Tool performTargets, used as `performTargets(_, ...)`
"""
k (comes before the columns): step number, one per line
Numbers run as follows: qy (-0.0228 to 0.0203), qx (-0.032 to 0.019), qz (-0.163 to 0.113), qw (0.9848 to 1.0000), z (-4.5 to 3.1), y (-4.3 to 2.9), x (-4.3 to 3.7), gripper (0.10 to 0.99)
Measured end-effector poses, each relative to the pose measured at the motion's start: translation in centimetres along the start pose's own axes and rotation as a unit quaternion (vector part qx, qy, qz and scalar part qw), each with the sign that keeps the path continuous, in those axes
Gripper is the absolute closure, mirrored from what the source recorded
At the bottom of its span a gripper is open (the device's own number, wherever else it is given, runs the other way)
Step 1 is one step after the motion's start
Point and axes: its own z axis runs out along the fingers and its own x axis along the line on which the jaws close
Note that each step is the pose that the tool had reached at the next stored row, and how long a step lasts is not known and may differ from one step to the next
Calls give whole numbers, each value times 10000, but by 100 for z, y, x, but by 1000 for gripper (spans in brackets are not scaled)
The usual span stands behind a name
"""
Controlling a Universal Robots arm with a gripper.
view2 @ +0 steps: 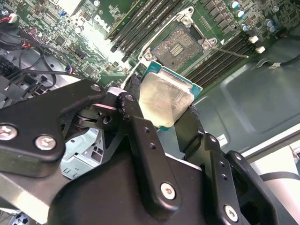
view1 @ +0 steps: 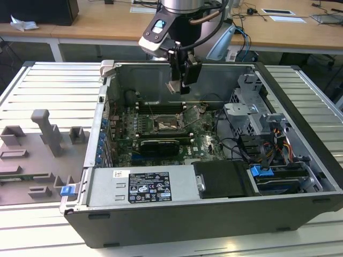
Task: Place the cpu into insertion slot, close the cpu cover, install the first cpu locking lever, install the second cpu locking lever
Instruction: 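Place the cpu into insertion slot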
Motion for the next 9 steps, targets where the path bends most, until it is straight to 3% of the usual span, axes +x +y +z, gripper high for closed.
performTargets(9,0,1,2,10000,50,-5,-1,545)
